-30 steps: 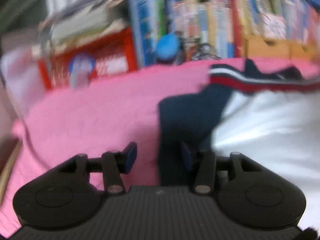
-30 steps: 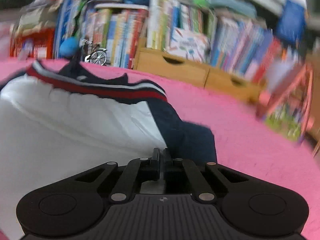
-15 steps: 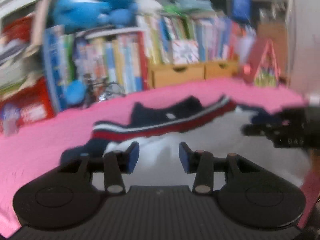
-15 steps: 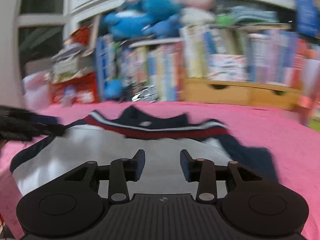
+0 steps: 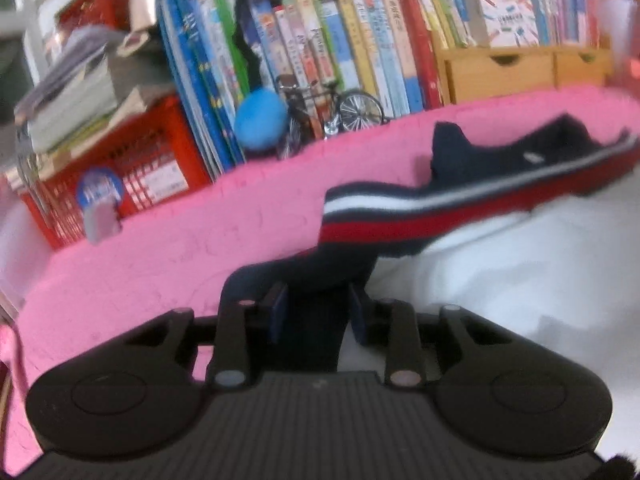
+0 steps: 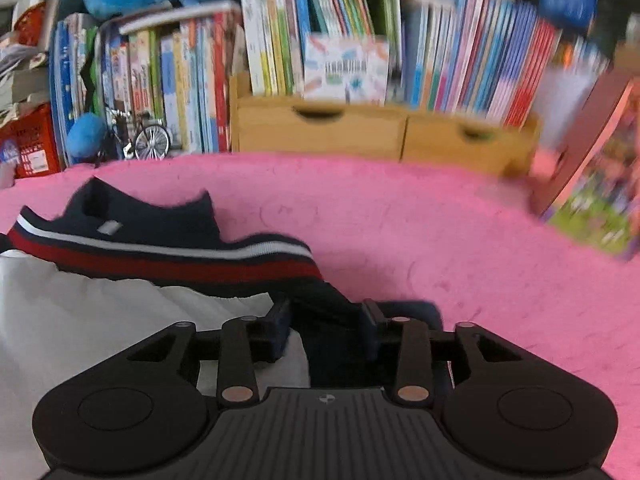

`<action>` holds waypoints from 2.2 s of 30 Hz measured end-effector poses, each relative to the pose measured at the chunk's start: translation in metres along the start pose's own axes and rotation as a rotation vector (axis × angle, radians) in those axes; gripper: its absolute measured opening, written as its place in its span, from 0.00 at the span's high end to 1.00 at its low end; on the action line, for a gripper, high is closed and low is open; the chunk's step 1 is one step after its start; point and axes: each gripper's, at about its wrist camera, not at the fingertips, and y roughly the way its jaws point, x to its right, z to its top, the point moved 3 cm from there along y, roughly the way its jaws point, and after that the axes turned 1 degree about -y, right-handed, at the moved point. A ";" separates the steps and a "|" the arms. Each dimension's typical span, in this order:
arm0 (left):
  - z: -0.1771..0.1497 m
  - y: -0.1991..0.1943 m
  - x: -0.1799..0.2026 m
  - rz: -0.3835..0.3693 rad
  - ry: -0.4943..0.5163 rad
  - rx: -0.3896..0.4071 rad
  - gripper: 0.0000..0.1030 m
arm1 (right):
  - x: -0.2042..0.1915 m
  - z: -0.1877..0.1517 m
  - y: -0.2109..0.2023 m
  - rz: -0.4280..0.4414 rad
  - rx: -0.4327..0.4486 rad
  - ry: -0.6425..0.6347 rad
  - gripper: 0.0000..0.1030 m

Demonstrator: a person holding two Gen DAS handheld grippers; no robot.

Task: Fold clothes

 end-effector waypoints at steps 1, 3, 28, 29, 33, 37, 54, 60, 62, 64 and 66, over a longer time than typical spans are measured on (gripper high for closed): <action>0.000 0.001 -0.001 -0.004 -0.006 -0.001 0.70 | -0.010 -0.003 -0.019 0.040 0.037 0.008 0.47; 0.002 0.002 -0.004 -0.022 -0.032 -0.004 0.69 | -0.031 -0.009 -0.055 0.123 0.103 0.025 0.39; 0.017 -0.067 0.126 -0.421 0.072 -0.139 0.64 | -0.144 -0.113 -0.139 0.227 0.061 0.044 0.58; 0.023 -0.057 0.128 -0.401 0.068 -0.136 0.64 | -0.145 -0.113 -0.140 0.231 0.064 0.042 0.58; 0.048 -0.017 0.131 -0.343 0.029 -0.135 0.64 | -0.145 -0.115 -0.142 0.242 0.074 0.037 0.58; 0.066 0.007 0.137 -0.309 0.009 -0.124 0.64 | -0.147 -0.116 -0.143 0.244 0.088 0.031 0.58; 0.017 -0.106 0.095 -0.492 0.002 -0.177 0.70 | -0.151 -0.118 -0.148 0.219 0.111 0.015 0.58; 0.008 -0.056 0.117 -0.419 0.021 -0.212 0.72 | -0.151 -0.117 -0.147 0.220 0.112 0.008 0.58; 0.026 -0.033 0.124 -0.377 0.006 -0.201 0.72 | -0.152 -0.117 -0.147 0.210 0.110 0.003 0.58; 0.043 -0.010 0.133 -0.326 0.018 -0.176 0.72 | -0.152 -0.117 -0.147 0.204 0.110 0.000 0.58; 0.059 0.011 0.136 -0.289 -0.007 -0.162 0.72 | -0.152 -0.117 -0.147 0.206 0.112 0.000 0.58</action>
